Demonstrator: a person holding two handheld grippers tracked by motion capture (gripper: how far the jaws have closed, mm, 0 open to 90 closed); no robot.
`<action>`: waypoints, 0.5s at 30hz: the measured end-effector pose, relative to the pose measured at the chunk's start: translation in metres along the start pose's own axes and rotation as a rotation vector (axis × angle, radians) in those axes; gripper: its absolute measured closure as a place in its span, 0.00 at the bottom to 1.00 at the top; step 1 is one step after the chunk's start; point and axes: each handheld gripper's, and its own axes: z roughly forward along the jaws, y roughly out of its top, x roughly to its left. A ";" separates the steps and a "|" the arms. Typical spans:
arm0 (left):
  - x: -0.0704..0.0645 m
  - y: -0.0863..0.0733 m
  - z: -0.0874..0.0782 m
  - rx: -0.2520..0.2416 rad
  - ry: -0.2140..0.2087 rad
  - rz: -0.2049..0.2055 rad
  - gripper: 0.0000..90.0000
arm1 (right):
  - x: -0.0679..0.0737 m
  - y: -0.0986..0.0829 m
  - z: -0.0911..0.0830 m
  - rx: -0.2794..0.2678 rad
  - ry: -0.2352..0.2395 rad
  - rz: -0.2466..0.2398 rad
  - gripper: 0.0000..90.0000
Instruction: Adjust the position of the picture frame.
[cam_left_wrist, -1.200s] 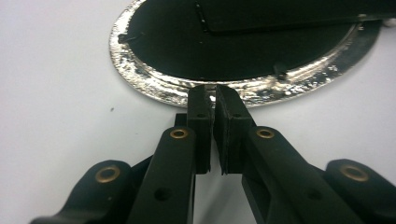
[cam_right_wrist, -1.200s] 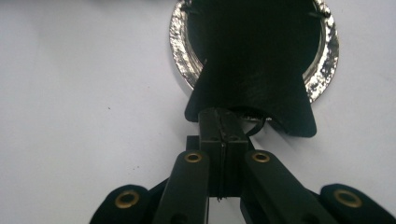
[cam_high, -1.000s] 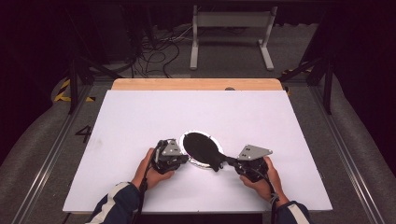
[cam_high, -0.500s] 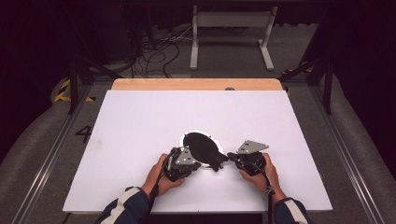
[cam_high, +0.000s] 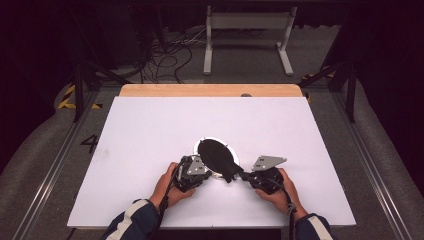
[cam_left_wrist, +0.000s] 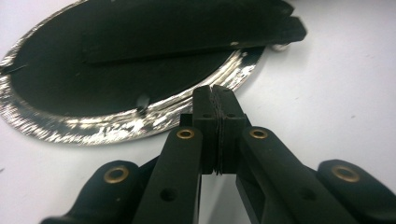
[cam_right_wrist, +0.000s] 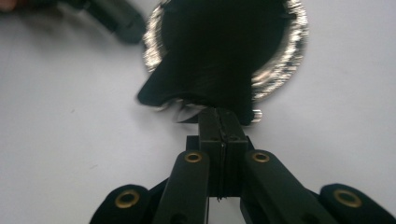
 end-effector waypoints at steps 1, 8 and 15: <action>0.002 -0.001 -0.001 0.000 0.002 -0.004 0.98 | 0.009 0.004 0.002 0.025 -0.035 -0.061 1.00; 0.007 -0.003 -0.002 0.000 0.004 -0.014 0.96 | 0.005 0.013 -0.010 -0.055 -0.097 -0.038 1.00; 0.007 -0.003 -0.002 0.000 0.005 -0.011 0.97 | -0.020 0.006 -0.001 -0.030 -0.161 0.024 1.00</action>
